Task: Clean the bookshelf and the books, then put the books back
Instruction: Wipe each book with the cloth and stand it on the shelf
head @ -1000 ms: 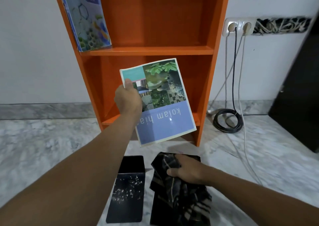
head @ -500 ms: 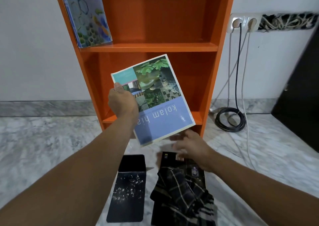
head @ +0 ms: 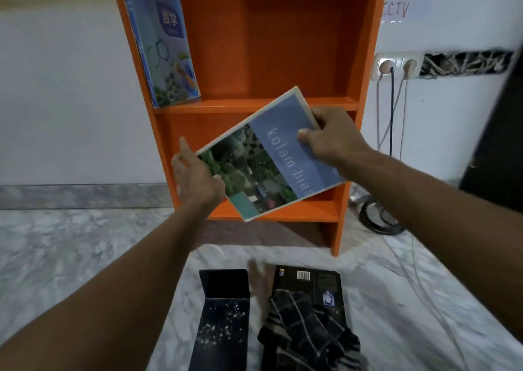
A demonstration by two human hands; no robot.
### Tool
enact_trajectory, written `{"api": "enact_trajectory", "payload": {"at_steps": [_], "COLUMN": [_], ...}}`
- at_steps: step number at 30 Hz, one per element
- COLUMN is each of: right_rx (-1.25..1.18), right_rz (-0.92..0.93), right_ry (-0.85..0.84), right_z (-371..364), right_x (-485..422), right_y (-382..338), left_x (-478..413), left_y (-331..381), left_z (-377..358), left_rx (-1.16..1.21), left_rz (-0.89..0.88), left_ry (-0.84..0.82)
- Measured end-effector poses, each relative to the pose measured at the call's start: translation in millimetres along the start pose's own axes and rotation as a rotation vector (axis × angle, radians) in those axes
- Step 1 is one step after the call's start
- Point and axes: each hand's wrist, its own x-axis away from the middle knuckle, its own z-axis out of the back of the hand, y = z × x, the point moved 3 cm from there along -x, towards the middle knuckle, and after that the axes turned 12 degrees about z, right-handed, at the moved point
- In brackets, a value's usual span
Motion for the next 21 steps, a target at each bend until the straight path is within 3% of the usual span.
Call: {"api": "enact_trajectory", "payload": {"at_steps": [3, 4, 6, 8, 11, 13, 15, 17, 21], "right_rx": [0.107, 0.136, 0.185, 0.177, 0.257, 0.086, -0.24, -0.417, -0.355], "right_rz": [0.099, 0.126, 0.179, 0.202, 0.221, 0.091, -0.083, -0.203, -0.306], "right_ry": [-0.173, -0.219, -0.244, -0.143, 0.164, 0.243, 0.14, 0.001, 0.011], "right_z": [4, 3, -1, -3, -2, -5, -19, -39, -73], "right_x": [-18, -23, -33, -41, -44, -37, -30, -20, -40], "right_y": [-28, -35, -49, -60, -62, -55, -50, -55, -74], "left_x": [3, 4, 8, 7, 1, -6, -18, -31, -63], "left_y": [6, 4, 4, 4, 8, 16, 27, 36, 49], "left_z": [7, 7, 17, 30, 49, 67, 84, 96, 123], "left_rx": [0.018, 0.057, 0.078, 0.144, 0.198, 0.293, 0.35, 0.357, 0.416], "left_rz": [-0.325, -0.343, -0.35, -0.325, -0.265, -0.237, -0.219, -0.198, -0.129], "left_ry": [-0.251, -0.349, -0.346, -0.26, -0.166, -0.187, -0.241, -0.249, -0.185]}}
